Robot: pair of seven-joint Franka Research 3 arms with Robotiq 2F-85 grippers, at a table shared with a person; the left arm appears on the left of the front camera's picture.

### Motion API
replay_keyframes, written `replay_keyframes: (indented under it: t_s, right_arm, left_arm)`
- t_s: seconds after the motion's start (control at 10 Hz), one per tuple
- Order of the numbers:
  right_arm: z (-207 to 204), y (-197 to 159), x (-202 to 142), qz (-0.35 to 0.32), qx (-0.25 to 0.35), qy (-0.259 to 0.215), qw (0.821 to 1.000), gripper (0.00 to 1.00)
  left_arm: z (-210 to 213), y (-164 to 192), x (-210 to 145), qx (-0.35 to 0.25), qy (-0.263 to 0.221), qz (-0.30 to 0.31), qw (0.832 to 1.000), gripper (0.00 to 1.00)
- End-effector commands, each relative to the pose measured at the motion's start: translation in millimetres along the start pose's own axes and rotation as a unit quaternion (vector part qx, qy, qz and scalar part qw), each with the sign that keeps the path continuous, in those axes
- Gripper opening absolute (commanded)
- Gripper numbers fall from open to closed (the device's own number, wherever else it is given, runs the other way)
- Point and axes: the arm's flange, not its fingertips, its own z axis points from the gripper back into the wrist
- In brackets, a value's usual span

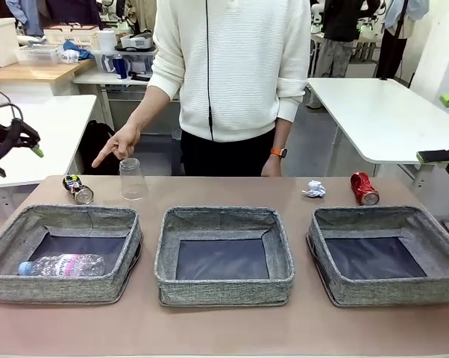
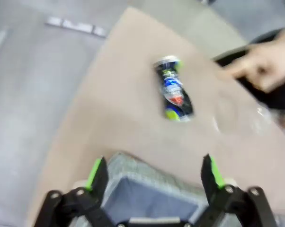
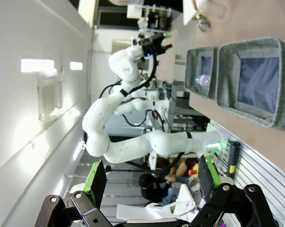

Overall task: Sort the waste into the appropriate baskets.
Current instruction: Pick up the waste item pointed out by the person.

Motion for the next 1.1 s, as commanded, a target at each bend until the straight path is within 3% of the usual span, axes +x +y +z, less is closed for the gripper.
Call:
replay_keyframes:
  t_s: [0.0, 0.2, 0.5, 0.6, 0.9, 1.0]
  right_arm:
    - [-1.1, 6.5, 0.1, -0.008, 0.006, -0.004, 1.000, 1.00]
    - [-1.1, 6.5, 0.1, -0.008, 0.006, -0.004, 1.000, 1.00]
    - [-1.1, 6.5, 0.1, -0.008, 0.006, -0.004, 1.000, 1.00]
    - [-1.1, 6.5, 0.1, -0.008, 0.006, -0.004, 1.000, 1.00]
    - [-1.1, 6.5, 0.1, -0.008, 0.006, -0.004, 1.000, 1.00]
    - [-1.1, 6.5, 0.1, -0.008, 0.006, -0.004, 1.000, 1.00]
  left_arm:
    - [-16.2, -45.2, 11.7, 0.119, 0.027, 0.097, 0.988, 1.00]
    - [-56.8, -61.5, 17.1, 0.159, 0.055, 0.103, 0.980, 1.00]
    - [-82.4, -71.1, 10.5, 0.130, 0.107, 0.060, 0.984, 1.00]
    - [-78.5, -61.5, -0.5, 0.163, 0.064, 0.077, 0.981, 1.00]
    - [-88.4, -72.8, 0.5, 0.152, 0.083, 0.071, 0.982, 1.00]
    - [-94.8, -77.7, 12.7, 0.118, 0.123, -0.017, 0.985, 1.00]
